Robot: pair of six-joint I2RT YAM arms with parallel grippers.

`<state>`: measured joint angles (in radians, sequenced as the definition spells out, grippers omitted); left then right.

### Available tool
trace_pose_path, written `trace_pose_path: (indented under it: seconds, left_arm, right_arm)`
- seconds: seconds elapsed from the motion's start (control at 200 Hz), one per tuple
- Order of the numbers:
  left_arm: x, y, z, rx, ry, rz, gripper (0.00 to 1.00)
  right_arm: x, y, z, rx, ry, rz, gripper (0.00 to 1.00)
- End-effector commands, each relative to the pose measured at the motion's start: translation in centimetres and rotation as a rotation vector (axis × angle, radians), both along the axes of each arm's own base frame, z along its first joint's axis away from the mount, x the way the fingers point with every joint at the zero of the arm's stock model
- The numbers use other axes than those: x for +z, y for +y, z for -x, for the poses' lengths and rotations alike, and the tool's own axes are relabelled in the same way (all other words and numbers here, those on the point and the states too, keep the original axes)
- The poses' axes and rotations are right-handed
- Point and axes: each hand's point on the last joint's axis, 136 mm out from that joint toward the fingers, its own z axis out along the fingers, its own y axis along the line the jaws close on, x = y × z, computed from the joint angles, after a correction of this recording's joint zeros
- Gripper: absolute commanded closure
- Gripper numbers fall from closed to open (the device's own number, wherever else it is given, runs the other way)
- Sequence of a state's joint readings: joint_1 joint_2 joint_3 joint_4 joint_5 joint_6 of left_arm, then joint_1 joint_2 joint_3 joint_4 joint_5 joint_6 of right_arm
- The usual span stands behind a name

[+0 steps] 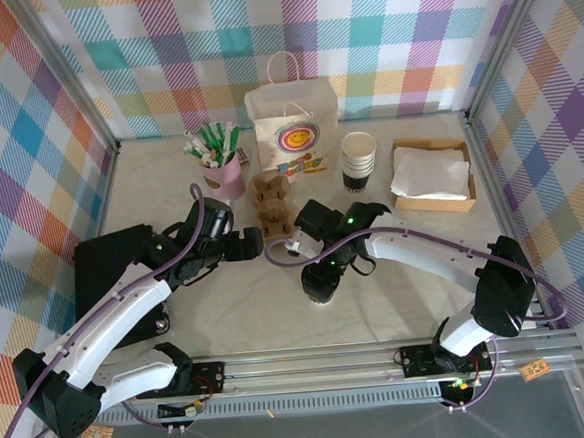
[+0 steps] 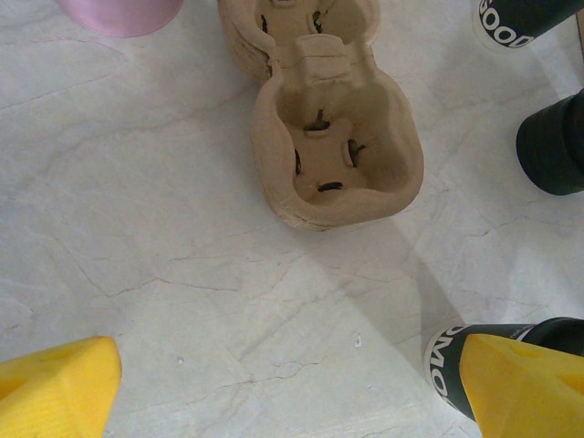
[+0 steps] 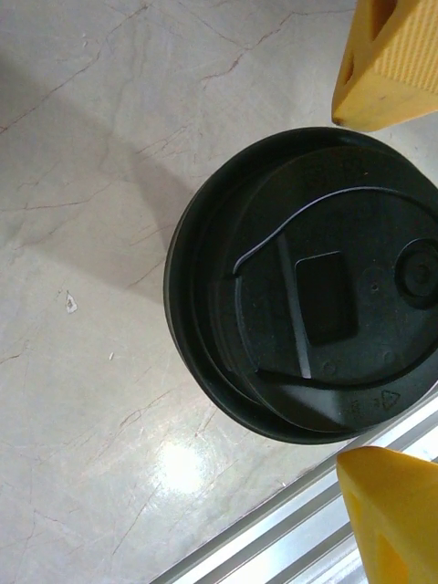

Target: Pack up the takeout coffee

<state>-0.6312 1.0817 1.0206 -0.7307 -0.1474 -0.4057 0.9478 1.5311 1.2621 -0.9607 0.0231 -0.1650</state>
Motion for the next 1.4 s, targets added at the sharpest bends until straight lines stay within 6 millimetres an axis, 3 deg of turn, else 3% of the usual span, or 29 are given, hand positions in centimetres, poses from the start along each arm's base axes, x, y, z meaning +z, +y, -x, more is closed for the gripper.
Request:
trace_pose_path:
  seconds: [0.0,0.485,0.95,1.395]
  left_arm:
    - [-0.1,0.3,-0.1,0.003,0.000,0.005,0.05]
    - [0.2,0.7,0.3,0.008,-0.008,0.004,0.04]
    - [0.3,1.0,0.3,0.015,-0.012,0.002,0.04]
    - [0.4,0.4,-0.6,0.017,-0.017,0.011,0.04]
  right_arm:
    - [-0.7,-0.2,0.9,-0.001,0.041,0.010,0.12]
    - [-1.9,-0.6,0.9,-0.012,0.058,0.054,0.25]
    - [-3.2,-1.7,1.2,0.001,0.069,0.111,0.24]
    - [-2.2,-1.9,0.8,-0.033,0.036,0.104,0.38]
